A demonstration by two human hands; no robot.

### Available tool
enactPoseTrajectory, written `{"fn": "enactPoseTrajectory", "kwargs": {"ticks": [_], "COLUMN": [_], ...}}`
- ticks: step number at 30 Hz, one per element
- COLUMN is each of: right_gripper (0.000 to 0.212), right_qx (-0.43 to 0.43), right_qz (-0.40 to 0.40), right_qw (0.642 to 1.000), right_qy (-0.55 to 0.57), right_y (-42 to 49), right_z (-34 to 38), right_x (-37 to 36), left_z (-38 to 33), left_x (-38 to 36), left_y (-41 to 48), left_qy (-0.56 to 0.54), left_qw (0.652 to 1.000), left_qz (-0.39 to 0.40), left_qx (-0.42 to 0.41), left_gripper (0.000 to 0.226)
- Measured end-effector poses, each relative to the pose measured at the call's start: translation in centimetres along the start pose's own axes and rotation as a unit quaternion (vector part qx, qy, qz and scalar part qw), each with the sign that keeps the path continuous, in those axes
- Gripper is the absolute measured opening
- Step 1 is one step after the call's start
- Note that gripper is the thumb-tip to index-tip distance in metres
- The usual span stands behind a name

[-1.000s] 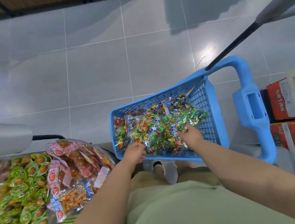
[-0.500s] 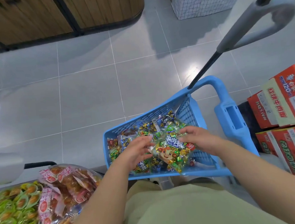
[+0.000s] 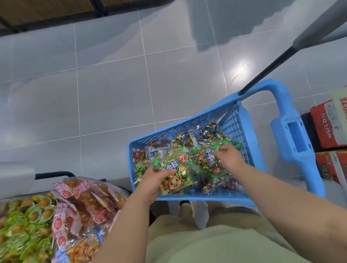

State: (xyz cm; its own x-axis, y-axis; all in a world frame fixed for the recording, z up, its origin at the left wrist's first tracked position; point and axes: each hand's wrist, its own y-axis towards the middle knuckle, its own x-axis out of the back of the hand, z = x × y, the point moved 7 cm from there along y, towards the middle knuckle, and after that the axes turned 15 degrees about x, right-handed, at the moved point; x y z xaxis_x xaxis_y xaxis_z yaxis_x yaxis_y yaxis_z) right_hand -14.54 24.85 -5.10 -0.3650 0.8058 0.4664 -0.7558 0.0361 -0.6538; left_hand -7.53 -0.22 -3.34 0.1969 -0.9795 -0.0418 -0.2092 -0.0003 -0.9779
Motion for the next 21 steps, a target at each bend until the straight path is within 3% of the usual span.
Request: {"fn": "enactPoseTrajectory", "kwargs": {"ticks": [3, 5, 7, 9, 13, 16, 18, 21], "right_gripper": [0.070, 0.070, 0.058, 0.022, 0.031, 0.025, 0.017, 0.011], "right_qx": [-0.007, -0.006, -0.007, 0.005, 0.059, 0.107, 0.123, 0.140], "right_qz": [0.007, 0.007, 0.022, 0.015, -0.037, -0.071, -0.046, 0.072], "right_qw": [0.999, 0.998, 0.998, 1.000, 0.997, 0.991, 0.991, 0.983], "right_qy": [-0.052, -0.057, -0.052, -0.026, 0.028, 0.029, 0.041, 0.098], "right_y": [0.3, 0.7, 0.8, 0.6, -0.4, -1.2, -1.7, -3.4], "right_z": [-1.0, -1.2, -1.3, -1.5, -1.3, -0.4, 0.0, 1.6], "right_x": [-0.9, -1.5, -2.1, -2.1, 0.4, 3.6, 5.2, 5.3], "left_z": [1.1, 1.6, 1.8, 2.0, 1.6, 0.5, -0.4, -1.7], "left_x": [1.8, 2.3, 2.7, 2.9, 2.8, 2.0, 1.5, 0.4], "left_y": [0.2, 0.3, 0.3, 0.5, 0.6, 0.3, 0.1, -0.3], "left_qy": [-0.056, -0.086, -0.101, -0.106, -0.106, -0.074, -0.037, 0.019], "left_qw": [0.998, 0.996, 0.994, 0.993, 0.992, 0.995, 0.996, 0.995], "left_qz": [-0.032, -0.029, -0.032, -0.038, -0.051, -0.056, -0.063, -0.054], "left_qx": [0.005, 0.003, -0.011, -0.024, -0.038, -0.046, -0.055, -0.079], "left_gripper": [0.109, 0.109, 0.108, 0.107, 0.096, 0.089, 0.088, 0.088]}}
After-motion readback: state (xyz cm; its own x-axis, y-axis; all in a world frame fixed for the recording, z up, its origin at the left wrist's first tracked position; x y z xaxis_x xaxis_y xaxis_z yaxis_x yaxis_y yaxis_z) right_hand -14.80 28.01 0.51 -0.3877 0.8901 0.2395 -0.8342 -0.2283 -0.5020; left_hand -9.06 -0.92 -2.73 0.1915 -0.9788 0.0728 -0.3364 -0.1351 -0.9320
